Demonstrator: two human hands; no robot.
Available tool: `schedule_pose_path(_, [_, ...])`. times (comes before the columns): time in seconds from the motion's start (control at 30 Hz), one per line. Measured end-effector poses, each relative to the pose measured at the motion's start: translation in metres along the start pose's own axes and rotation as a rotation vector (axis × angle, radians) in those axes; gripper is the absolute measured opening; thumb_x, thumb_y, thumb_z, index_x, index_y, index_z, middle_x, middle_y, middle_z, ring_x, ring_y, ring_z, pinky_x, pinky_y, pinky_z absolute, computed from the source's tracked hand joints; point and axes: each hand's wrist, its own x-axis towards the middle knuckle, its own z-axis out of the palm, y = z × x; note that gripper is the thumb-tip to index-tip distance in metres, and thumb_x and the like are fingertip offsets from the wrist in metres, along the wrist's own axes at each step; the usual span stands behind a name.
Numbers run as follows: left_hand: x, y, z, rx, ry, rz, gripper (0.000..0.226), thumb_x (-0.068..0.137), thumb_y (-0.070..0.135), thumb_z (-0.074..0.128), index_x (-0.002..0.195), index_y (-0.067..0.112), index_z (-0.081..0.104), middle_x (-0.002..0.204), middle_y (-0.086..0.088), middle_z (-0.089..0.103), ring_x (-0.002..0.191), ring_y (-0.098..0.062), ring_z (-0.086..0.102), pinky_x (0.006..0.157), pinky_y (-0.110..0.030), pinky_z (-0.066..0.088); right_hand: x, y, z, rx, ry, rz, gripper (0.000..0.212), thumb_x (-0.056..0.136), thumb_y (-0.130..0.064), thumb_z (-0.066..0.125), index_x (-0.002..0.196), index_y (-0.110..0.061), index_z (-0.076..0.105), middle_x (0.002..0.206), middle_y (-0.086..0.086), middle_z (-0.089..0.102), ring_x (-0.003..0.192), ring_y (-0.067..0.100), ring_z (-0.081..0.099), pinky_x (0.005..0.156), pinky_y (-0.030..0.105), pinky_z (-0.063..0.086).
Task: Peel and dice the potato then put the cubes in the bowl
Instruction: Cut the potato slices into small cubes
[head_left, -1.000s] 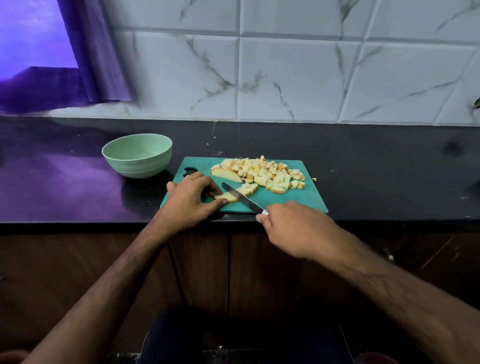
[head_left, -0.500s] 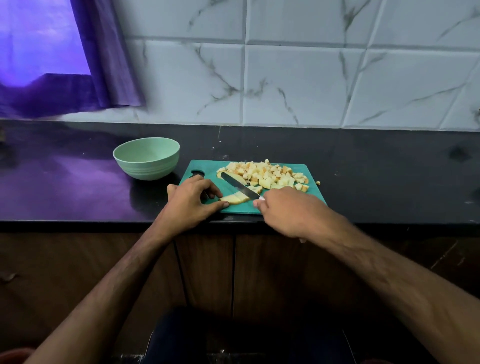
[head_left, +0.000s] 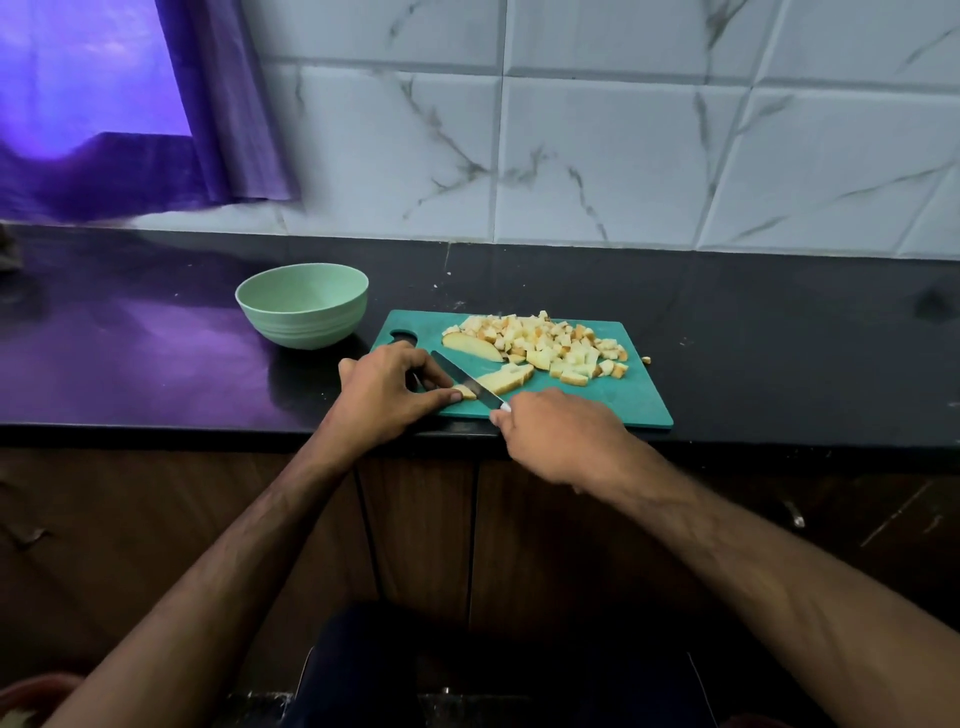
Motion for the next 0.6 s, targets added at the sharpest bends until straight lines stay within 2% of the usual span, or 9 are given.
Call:
schedule_pose_path(0.13, [-0.004, -0.004, 0.001, 0.075, 0.017, 0.086, 0.028, 0.08, 0.059, 0.074, 0.095, 0.036, 0.071, 0.091, 0.015, 0.06, 0.091, -0.002, 0.055, 0.072, -0.035, 0.022, -0.003, 0.009, -0.022, 0.035, 0.059, -0.005, 0.041, 0.109, -0.048, 0.029, 0.1, -0.019, 0.057, 0.082, -0.001, 0.057, 0.058, 0.011, 0.056, 0.057, 0.031, 0.048])
schedule_pose_path(0.2, [-0.004, -0.005, 0.002, 0.098, -0.012, 0.145, 0.035, 0.083, 0.065, 0.066, 0.106, 0.038, 0.067, 0.096, 0.018, 0.057, 0.096, -0.002, 0.052, 0.07, -0.035, 0.016, -0.003, 0.024, -0.034, 0.111, 0.085, 0.005, 0.042, 0.109, -0.05, 0.03, 0.094, -0.02, 0.055, 0.083, 0.002, 0.059, 0.051, 0.013, 0.06, 0.049, 0.03, 0.049])
schedule_pose_path(0.27, [0.001, -0.001, 0.005, 0.12, -0.078, 0.205, 0.043, 0.086, 0.067, 0.057, 0.118, 0.038, 0.063, 0.102, 0.021, 0.053, 0.103, -0.003, 0.049, 0.072, -0.034, 0.016, 0.004, 0.047, -0.04, 0.302, 0.114, 0.019, 0.043, 0.108, -0.048, 0.034, 0.087, -0.016, 0.052, 0.078, 0.004, 0.06, 0.042, 0.013, 0.054, 0.043, 0.03, 0.049])
schedule_pose_path(0.33, [0.009, 0.008, 0.011, 0.15, -0.135, 0.261, 0.05, 0.088, 0.069, 0.05, 0.124, 0.037, 0.06, 0.107, 0.018, 0.051, 0.108, -0.005, 0.048, 0.08, -0.034, 0.021, 0.016, 0.07, -0.039, 0.607, 0.14, 0.032, 0.043, 0.108, -0.046, 0.038, 0.083, -0.013, 0.049, 0.064, 0.003, 0.052, 0.037, 0.013, 0.042, 0.038, 0.028, 0.043])
schedule_pose_path(0.43, [0.026, 0.025, 0.026, 0.267, -0.172, 0.35, 0.053, 0.091, 0.071, 0.043, 0.123, 0.031, 0.058, 0.112, 0.014, 0.049, 0.108, -0.008, 0.049, 0.086, -0.034, 0.028, 0.028, 0.09, -0.03, 0.896, 0.217, -0.005, 0.04, 0.108, -0.044, 0.04, 0.083, -0.014, 0.047, 0.058, 0.001, 0.04, 0.038, 0.012, 0.032, 0.038, 0.026, 0.037])
schedule_pose_path(0.6, [0.055, 0.042, 0.045, 0.426, -0.201, 0.443, 0.053, 0.095, 0.07, 0.041, 0.11, 0.021, 0.054, 0.109, 0.002, 0.062, 0.091, -0.018, 0.06, 0.073, -0.031, 0.04, 0.042, 0.108, -0.013, 0.965, 0.37, -0.075, 0.04, 0.109, -0.041, 0.039, 0.083, -0.011, 0.047, 0.054, -0.001, 0.039, 0.038, 0.012, 0.031, 0.038, 0.026, 0.036])
